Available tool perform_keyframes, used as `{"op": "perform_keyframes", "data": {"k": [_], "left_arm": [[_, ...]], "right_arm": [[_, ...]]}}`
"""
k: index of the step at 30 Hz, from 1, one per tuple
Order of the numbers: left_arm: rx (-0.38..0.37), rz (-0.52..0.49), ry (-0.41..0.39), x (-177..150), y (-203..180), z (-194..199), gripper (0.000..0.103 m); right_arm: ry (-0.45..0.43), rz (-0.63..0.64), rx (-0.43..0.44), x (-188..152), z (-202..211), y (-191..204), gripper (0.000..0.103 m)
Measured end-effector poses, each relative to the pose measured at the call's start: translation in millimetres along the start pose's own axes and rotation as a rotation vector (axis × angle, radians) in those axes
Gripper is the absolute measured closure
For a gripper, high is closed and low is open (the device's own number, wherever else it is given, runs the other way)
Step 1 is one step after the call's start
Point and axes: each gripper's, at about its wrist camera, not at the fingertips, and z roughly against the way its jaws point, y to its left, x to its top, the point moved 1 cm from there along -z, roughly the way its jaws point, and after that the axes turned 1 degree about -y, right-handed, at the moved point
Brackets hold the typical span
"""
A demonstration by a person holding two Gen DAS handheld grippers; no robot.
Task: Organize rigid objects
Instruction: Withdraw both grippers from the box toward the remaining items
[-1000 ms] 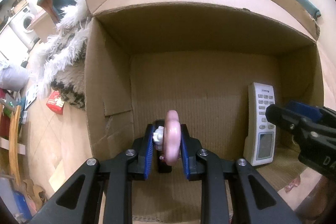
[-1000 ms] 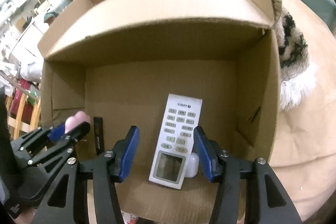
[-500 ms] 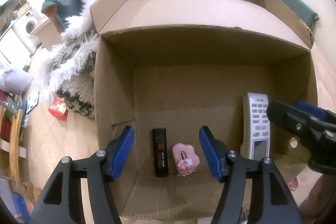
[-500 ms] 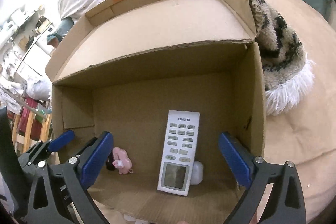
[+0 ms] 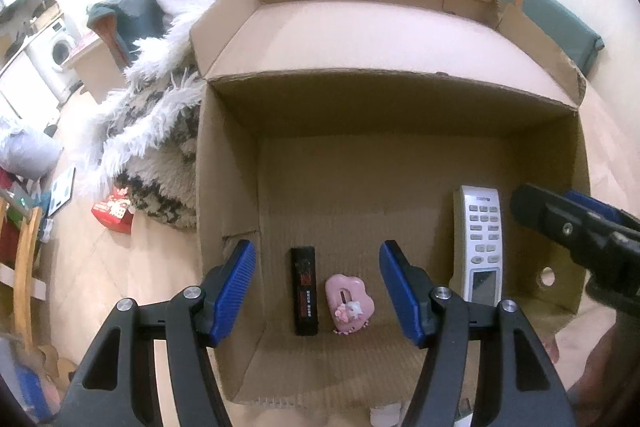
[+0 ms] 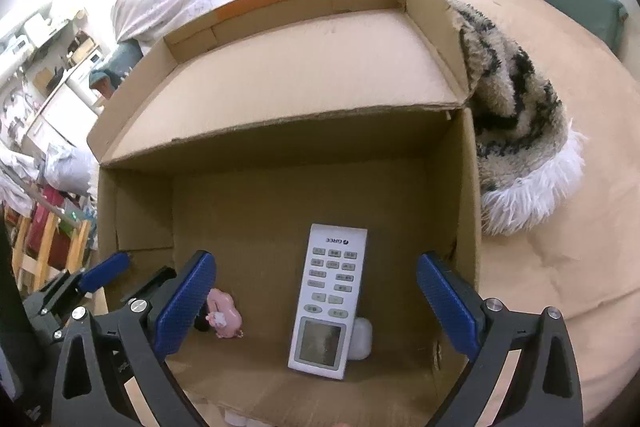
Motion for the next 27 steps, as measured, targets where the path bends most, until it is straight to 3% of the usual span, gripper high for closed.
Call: {"op": "perform_keyframes", "data": {"k": [8,16,21,27], "left_arm": [[-0.007,0.016,-0.040,-5.7,5.3,25.2,0.042],[0.041,0.011,-0.076,-18.8,18.0,49.3,0.038],[0.033,0.075,-0.027,-28.0,25.6,61.3,0.037],[0.027,0.024,-0.019,-41.2,18.2,80.7,0.037]], "right_arm": [[-0.025,-0.025,0.019,-6.5,26.1,-3.8,0.000],[-0.045,0.024,0.027,-24.1,48.2,3.2,0.000],[-0.058,0.058,0.032,-30.4,63.5,15.2,0.000],[-0.050,0.091,0.061,-41.4,84.2,27.4,0.000]]}}
